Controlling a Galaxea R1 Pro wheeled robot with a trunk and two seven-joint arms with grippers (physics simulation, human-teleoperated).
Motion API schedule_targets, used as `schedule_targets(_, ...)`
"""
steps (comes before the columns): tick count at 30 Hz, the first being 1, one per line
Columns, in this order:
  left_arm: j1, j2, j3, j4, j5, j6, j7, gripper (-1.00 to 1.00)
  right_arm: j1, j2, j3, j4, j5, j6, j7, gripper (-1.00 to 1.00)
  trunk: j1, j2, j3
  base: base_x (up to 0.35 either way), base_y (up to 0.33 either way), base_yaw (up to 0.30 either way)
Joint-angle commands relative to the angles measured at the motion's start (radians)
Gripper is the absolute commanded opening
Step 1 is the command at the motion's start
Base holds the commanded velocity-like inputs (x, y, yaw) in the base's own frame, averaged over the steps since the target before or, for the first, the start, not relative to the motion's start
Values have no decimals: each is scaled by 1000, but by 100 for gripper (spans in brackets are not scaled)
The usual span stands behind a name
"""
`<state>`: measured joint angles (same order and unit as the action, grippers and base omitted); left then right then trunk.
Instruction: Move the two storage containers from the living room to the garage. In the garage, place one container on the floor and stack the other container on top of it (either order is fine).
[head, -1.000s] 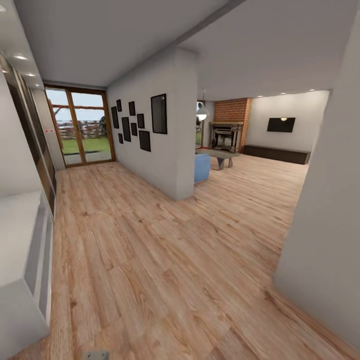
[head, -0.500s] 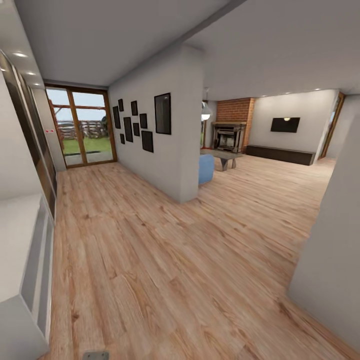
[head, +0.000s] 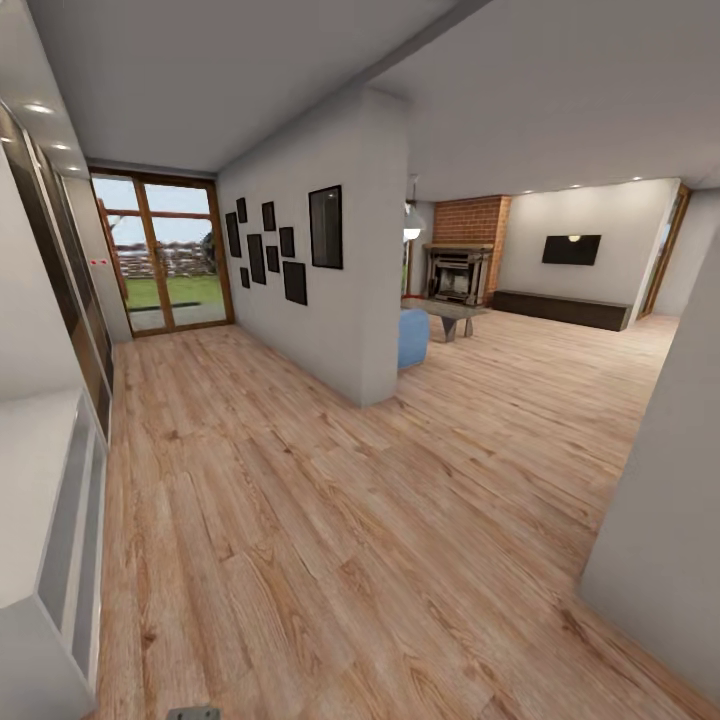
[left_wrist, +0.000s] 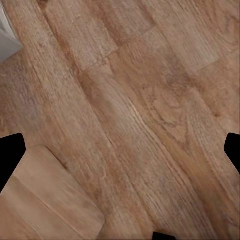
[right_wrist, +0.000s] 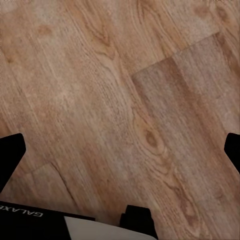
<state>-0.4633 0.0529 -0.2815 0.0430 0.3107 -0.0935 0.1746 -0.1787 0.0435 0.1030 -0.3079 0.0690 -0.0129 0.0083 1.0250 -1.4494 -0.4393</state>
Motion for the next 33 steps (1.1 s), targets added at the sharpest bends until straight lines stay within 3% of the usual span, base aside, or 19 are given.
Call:
schedule_targets(1,-1,-1,-8,3,8,-6,0,100,-1,1,0,0,7,-1,1,100,0,-1,-1,0,0,0)
schedule_targets(11,-1,-1,-8,4,8,-5,0,100,-1,4,1,1,4,10,1,100,0,-1,-9,54,9,0)
schedule_targets(33,-1,-1,-8,4,9,-5,0,100,-1,4,1,1,4,4,1,100,0,-1,-40,323,59,0)
